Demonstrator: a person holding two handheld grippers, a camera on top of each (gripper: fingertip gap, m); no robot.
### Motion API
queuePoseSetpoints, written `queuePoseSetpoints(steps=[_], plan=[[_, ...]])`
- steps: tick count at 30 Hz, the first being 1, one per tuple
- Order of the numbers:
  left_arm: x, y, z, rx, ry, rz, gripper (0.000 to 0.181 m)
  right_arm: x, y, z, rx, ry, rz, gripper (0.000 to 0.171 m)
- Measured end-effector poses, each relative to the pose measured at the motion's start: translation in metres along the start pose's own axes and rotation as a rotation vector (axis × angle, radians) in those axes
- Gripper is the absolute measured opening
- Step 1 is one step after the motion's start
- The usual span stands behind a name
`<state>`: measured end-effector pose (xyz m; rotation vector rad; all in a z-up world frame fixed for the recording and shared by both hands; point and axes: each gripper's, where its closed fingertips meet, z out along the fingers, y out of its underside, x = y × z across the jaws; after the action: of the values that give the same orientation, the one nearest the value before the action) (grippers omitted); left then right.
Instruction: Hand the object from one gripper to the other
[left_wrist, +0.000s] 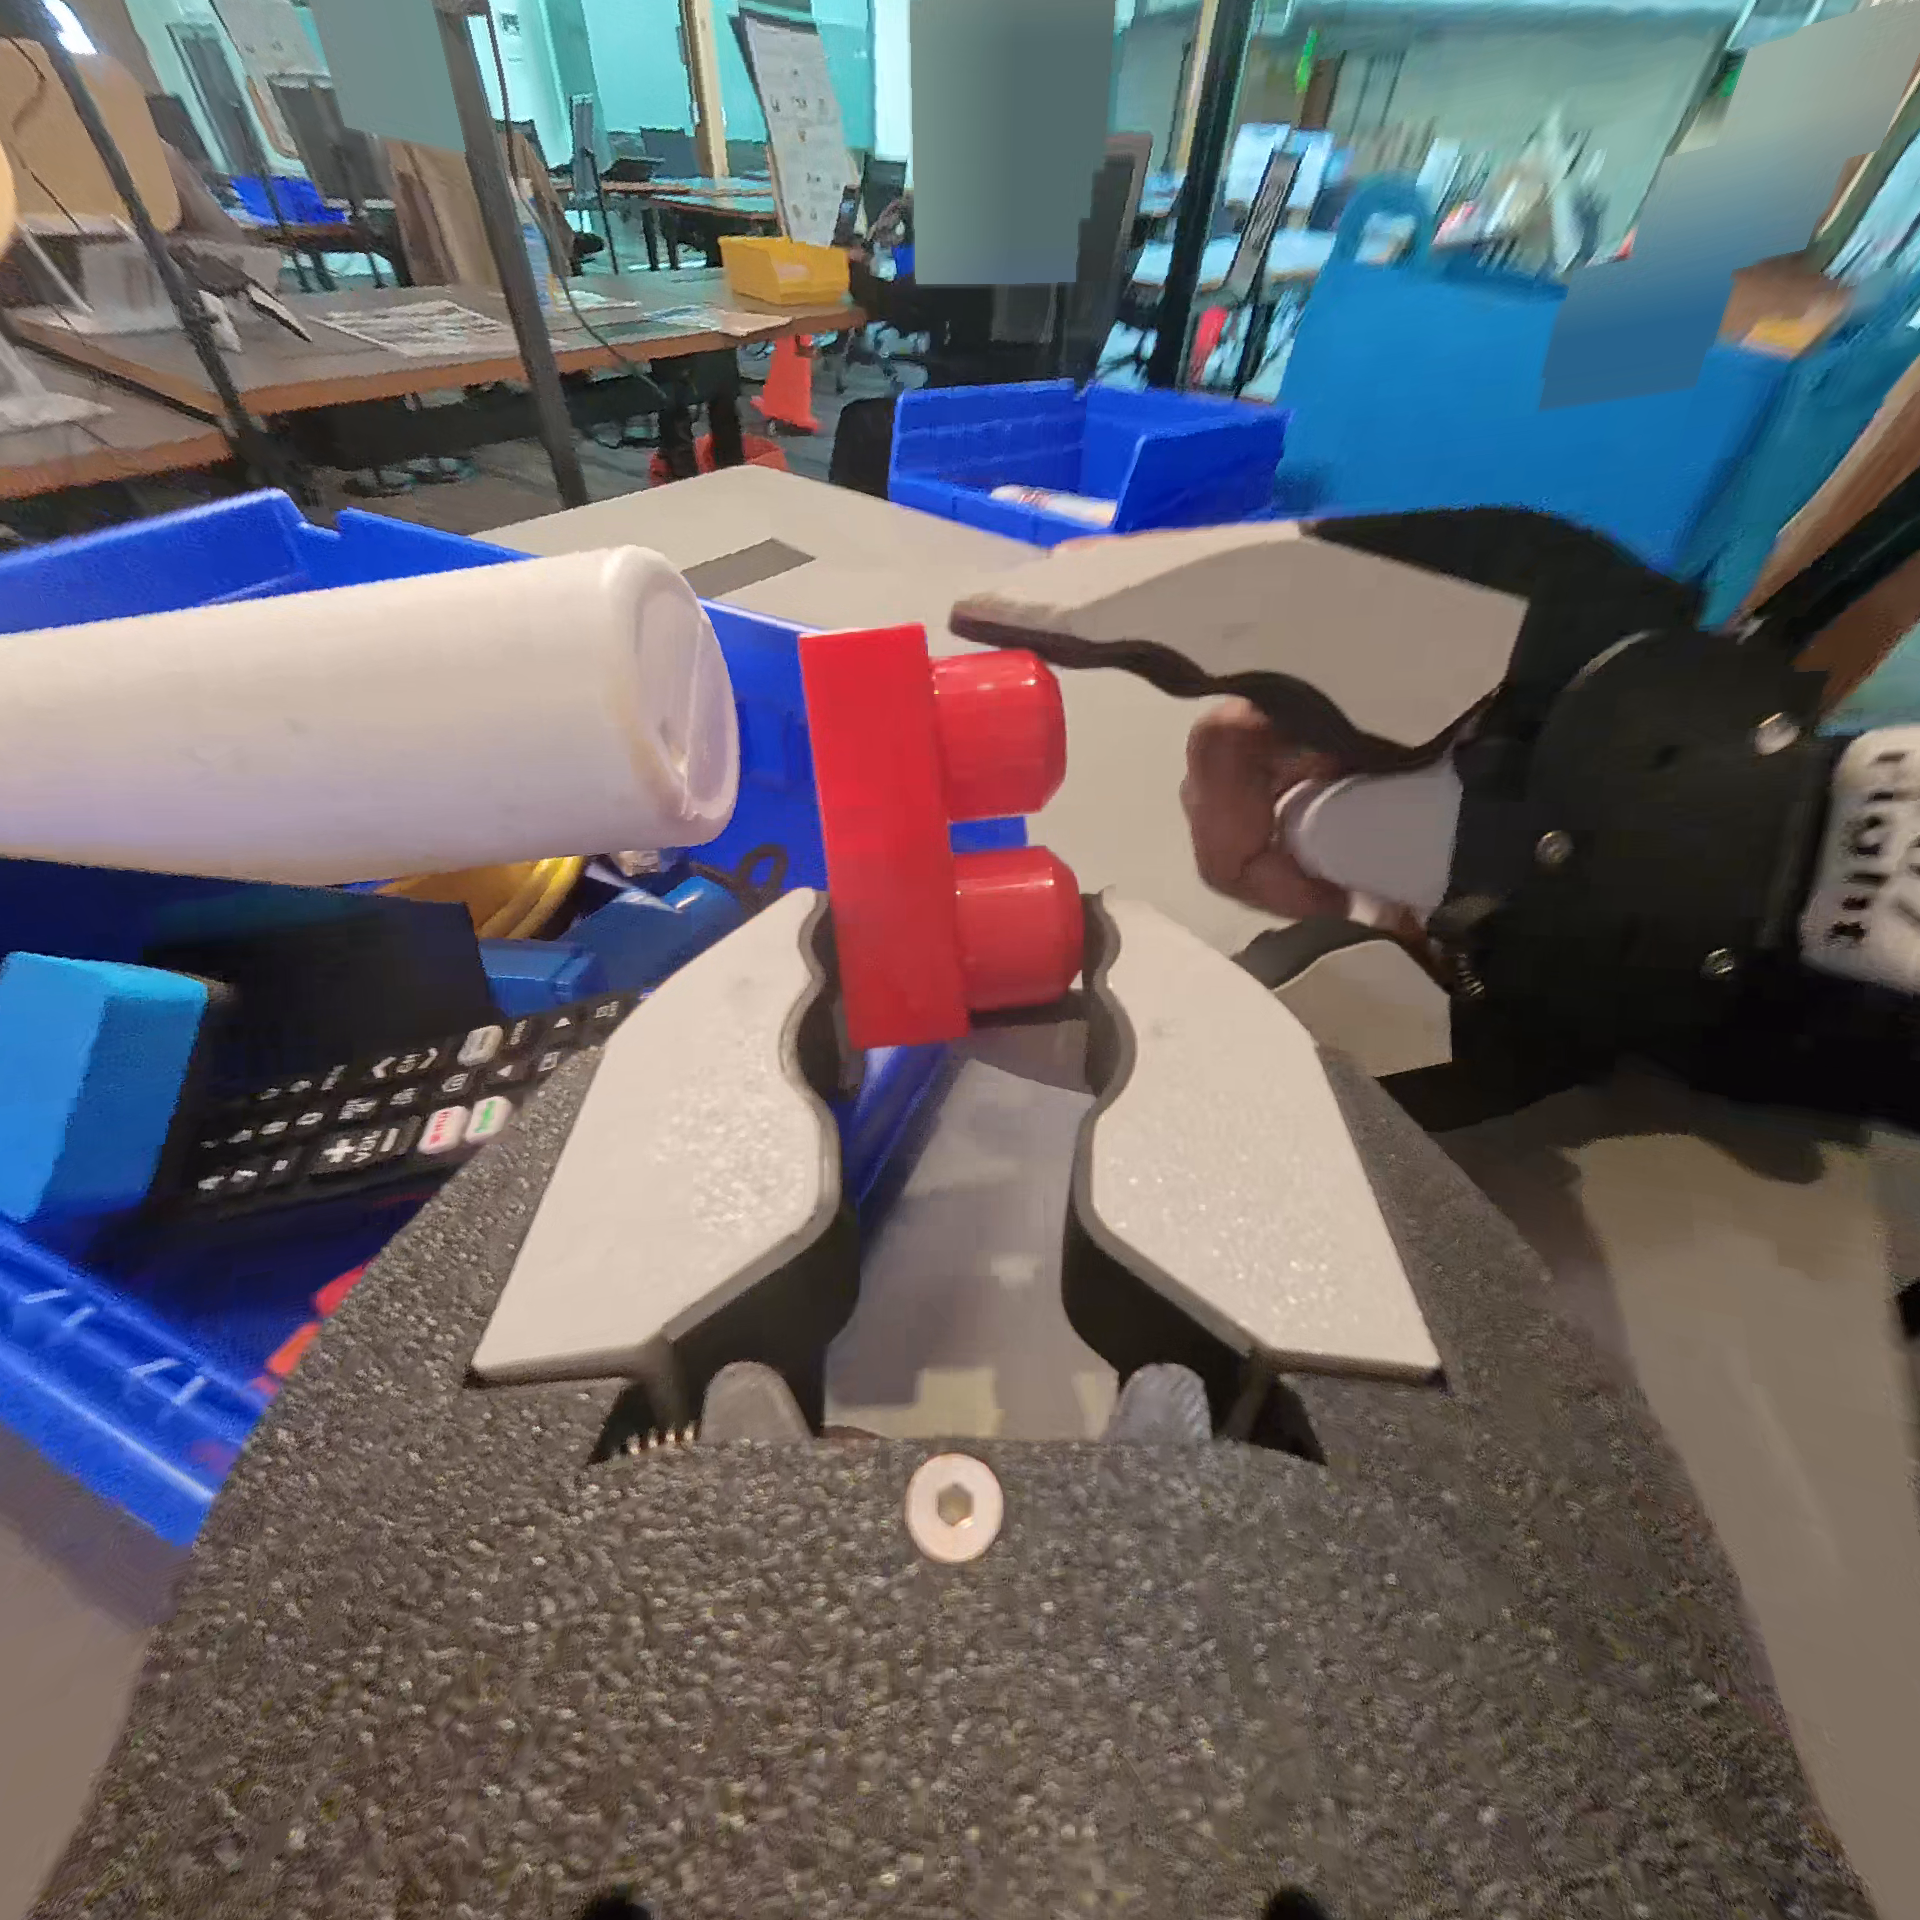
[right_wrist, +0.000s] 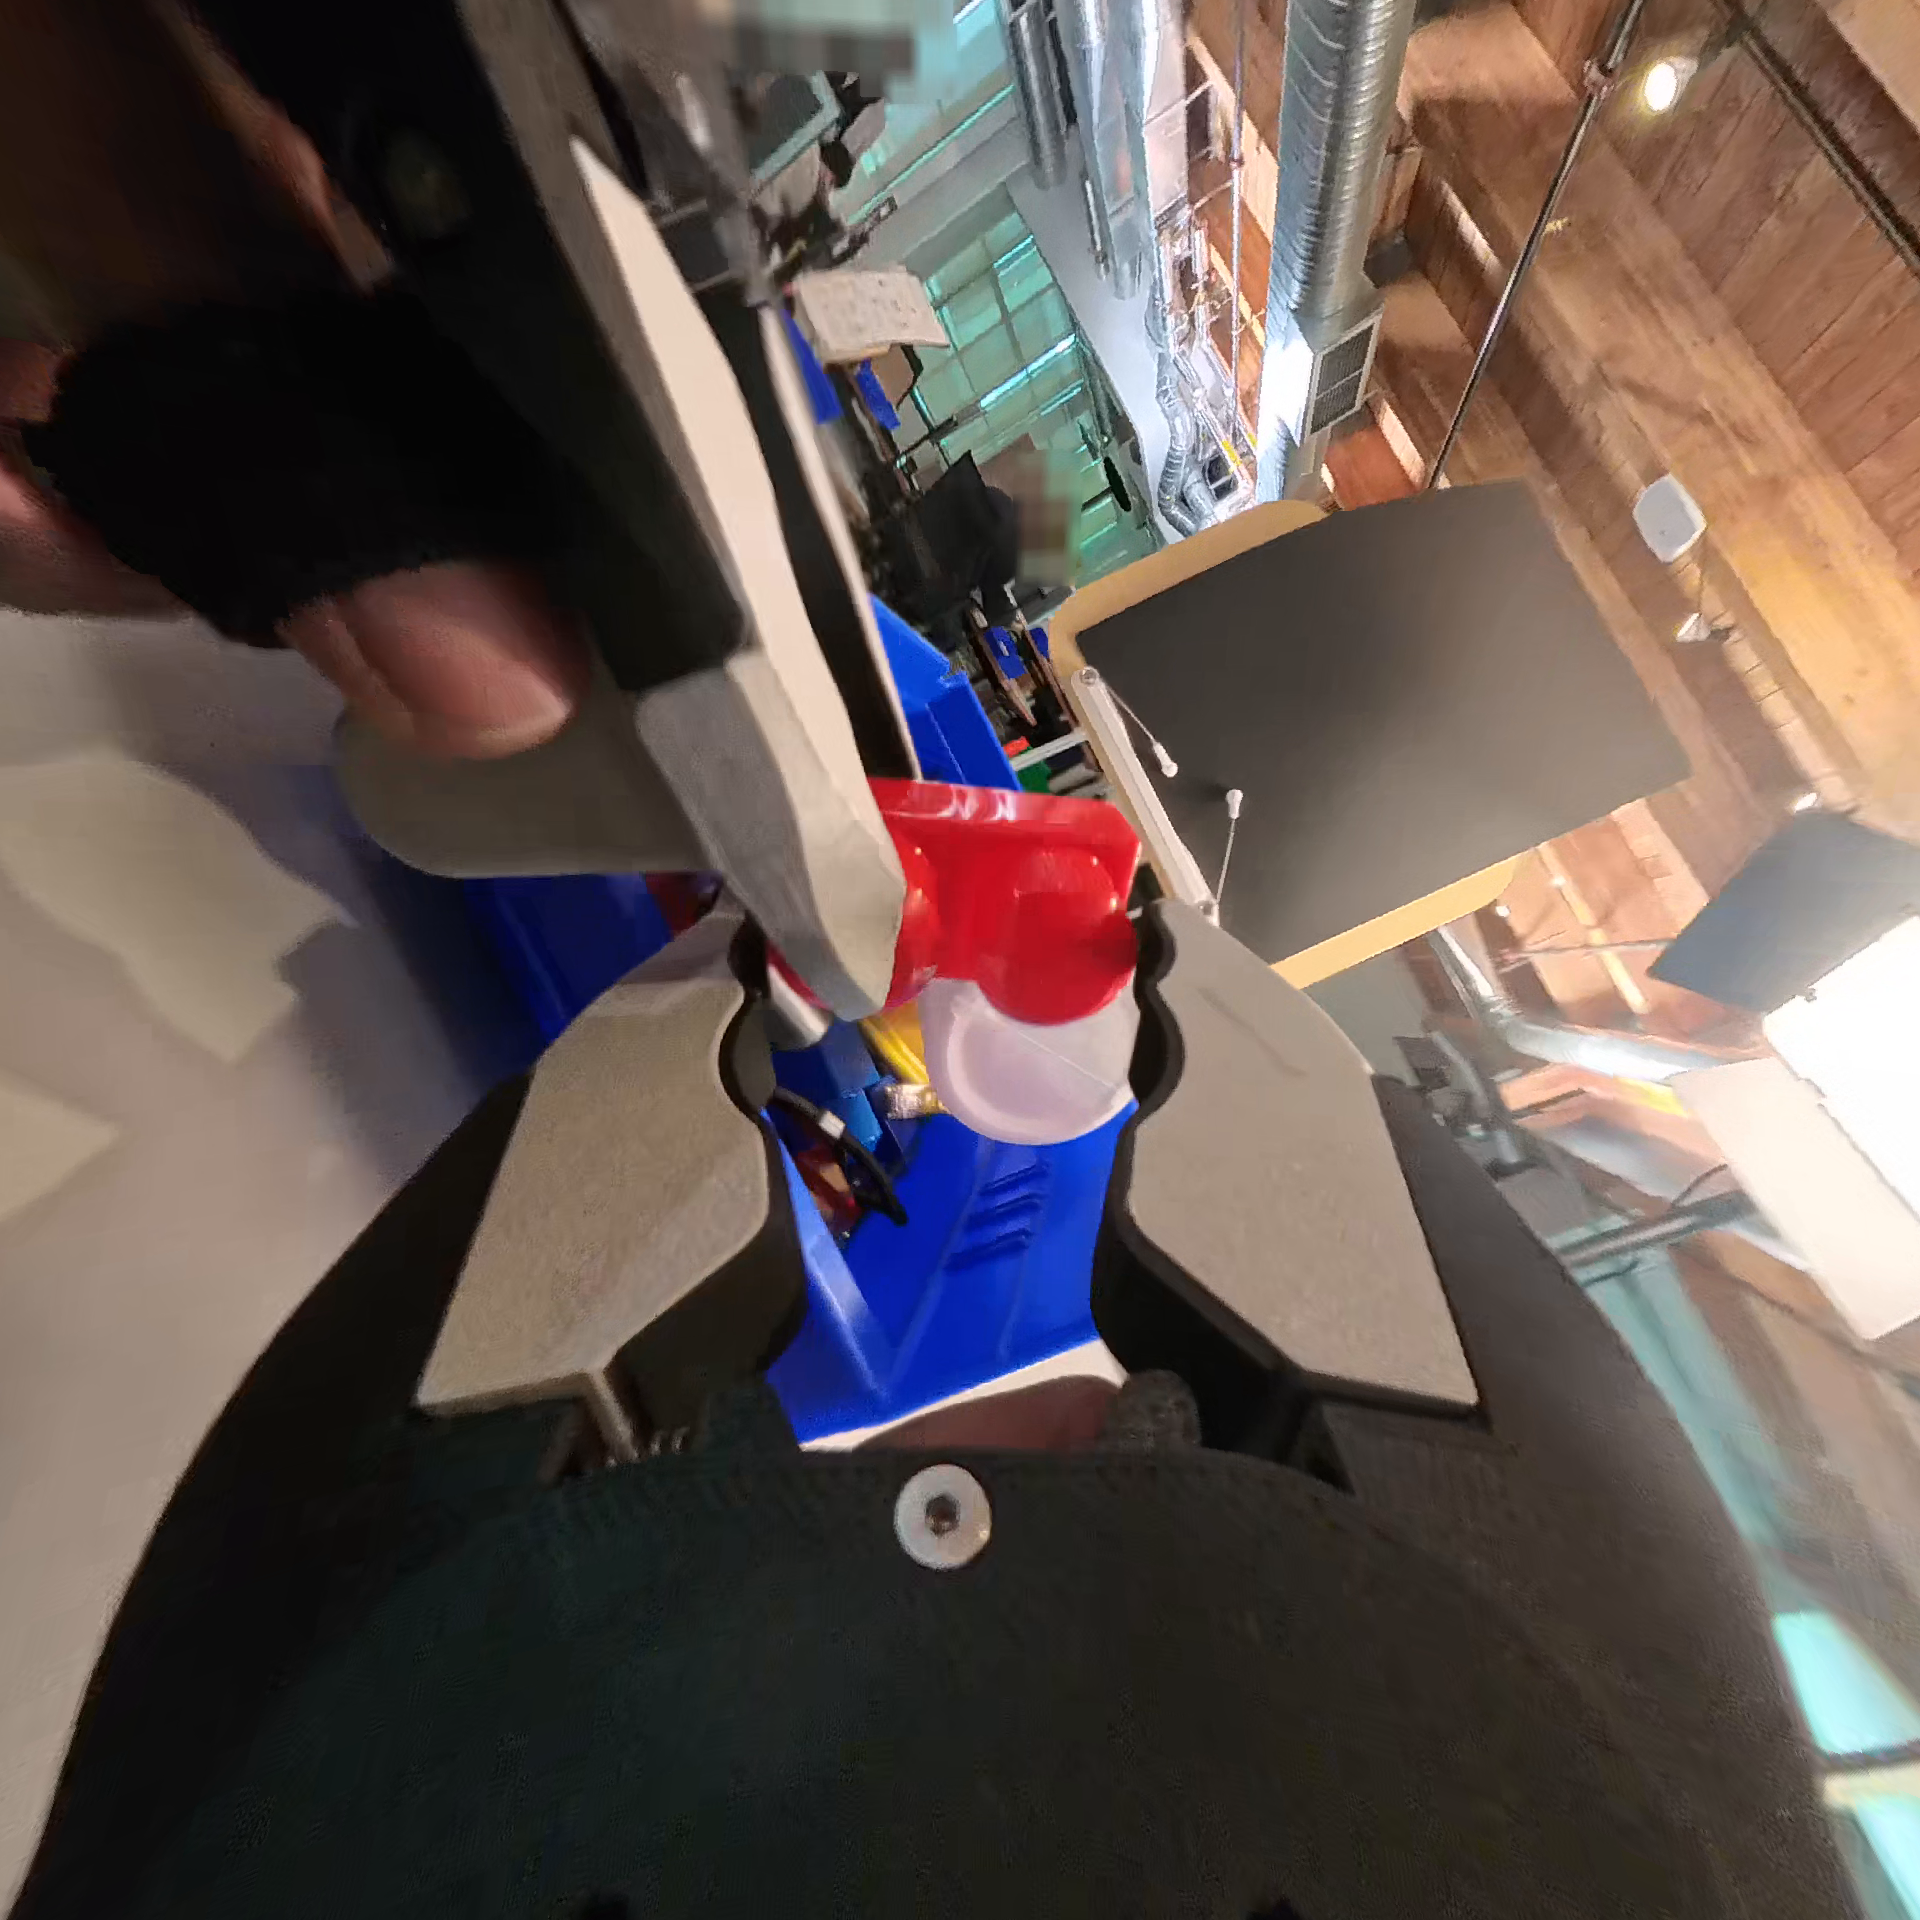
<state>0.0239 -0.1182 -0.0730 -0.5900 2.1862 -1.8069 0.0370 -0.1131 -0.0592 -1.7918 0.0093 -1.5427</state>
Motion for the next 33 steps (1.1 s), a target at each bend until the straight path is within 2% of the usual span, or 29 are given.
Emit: queuePoseSetpoints(steps=[7, 11, 17, 20, 26, 28, 30, 33], plan=[[-0.008, -0.042, -0.021, 0.288, 0.243, -0.493, 0.045, 0.018, -0.012, -0.004, 0.082, 0.035, 0.374, 0.064], [-0.006, -0.044, -0.022, 0.34, 0.317, -0.618, 0.045, 0.006, -0.025, 0.0, 0.09, -0.005, 0.512, 0.065], [0.015, -0.036, -0.017, 0.285, 0.437, -0.705, 0.045, -0.001, -0.032, 0.004, 0.095, 0.01, 0.489, 0.066], [0.029, -0.03, -0.013, 0.228, 0.496, -0.716, 0.044, -0.001, -0.032, 0.003, 0.109, 0.007, 0.419, 0.061], [0.029, -0.031, -0.015, 0.216, 0.529, -0.715, 0.043, 0.002, -0.028, -0.001, 0.155, -0.036, 0.39, 0.048], [0.032, -0.03, -0.016, 0.19, 0.552, -0.696, 0.042, 0.003, -0.028, -0.004, 0.186, -0.081, 0.423, 0.04], [0.034, -0.029, -0.015, 0.155, 0.556, -0.652, 0.042, 0.002, -0.027, -0.006, 0.204, -0.126, 0.447, 0.04], [0.037, -0.028, -0.017, 0.11, 0.531, -0.488, 0.048, 0.003, -0.024, -0.008, 0.207, -0.174, 0.478, 0.039]])
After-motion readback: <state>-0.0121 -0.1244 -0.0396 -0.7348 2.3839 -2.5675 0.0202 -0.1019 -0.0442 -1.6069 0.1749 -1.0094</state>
